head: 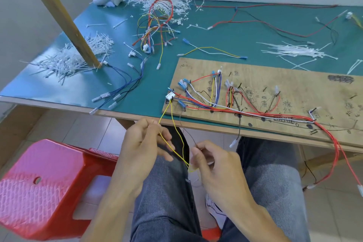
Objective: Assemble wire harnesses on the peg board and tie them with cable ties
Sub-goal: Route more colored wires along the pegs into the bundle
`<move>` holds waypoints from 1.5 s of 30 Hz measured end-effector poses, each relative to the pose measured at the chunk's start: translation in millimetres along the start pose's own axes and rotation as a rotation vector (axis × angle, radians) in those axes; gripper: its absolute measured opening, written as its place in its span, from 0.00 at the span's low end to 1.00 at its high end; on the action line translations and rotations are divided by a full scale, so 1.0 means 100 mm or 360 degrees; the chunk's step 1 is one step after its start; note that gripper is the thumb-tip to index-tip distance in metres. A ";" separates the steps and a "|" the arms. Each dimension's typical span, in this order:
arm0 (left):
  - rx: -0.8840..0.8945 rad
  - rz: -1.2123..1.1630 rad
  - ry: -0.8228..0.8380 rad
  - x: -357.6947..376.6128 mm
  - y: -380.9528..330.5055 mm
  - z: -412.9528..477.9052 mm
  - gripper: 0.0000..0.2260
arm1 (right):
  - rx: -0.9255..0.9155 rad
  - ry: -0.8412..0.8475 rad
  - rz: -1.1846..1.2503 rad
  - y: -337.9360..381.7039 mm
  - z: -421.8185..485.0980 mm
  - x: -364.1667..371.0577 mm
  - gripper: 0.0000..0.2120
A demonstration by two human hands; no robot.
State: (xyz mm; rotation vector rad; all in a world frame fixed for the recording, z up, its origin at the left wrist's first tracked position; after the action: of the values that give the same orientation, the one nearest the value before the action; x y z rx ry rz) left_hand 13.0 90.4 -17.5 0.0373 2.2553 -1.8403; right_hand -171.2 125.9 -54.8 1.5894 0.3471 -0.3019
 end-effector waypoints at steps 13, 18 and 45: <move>-0.0171 -0.0527 0.0239 0.11 -0.24 -0.07 0.01 | -0.0515 -0.0271 -0.0468 0.08 -0.19 0.03 0.14; -0.0085 -0.0346 0.0201 0.13 -0.23 -0.05 0.03 | -0.0073 0.0319 0.0589 0.19 -0.30 0.00 0.14; 0.0789 0.1492 0.0032 0.15 -0.11 -0.04 0.34 | 0.0197 0.1084 0.1428 0.28 -0.43 -1.74 0.26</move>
State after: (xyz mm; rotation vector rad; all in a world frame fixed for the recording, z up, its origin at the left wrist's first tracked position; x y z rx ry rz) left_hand -4.4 89.7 -8.7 0.9962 1.3111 -1.7249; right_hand -320.0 161.7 42.5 1.7740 0.0961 0.9366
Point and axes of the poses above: each hand's wrist, its own z-axis towards the middle knuckle, its own x-axis out of the palm, y = z × x, the point moved 1 cm from there along z, towards the middle knuckle, and after that the axes turned 4 degrees about z, right-handed, at the moved point
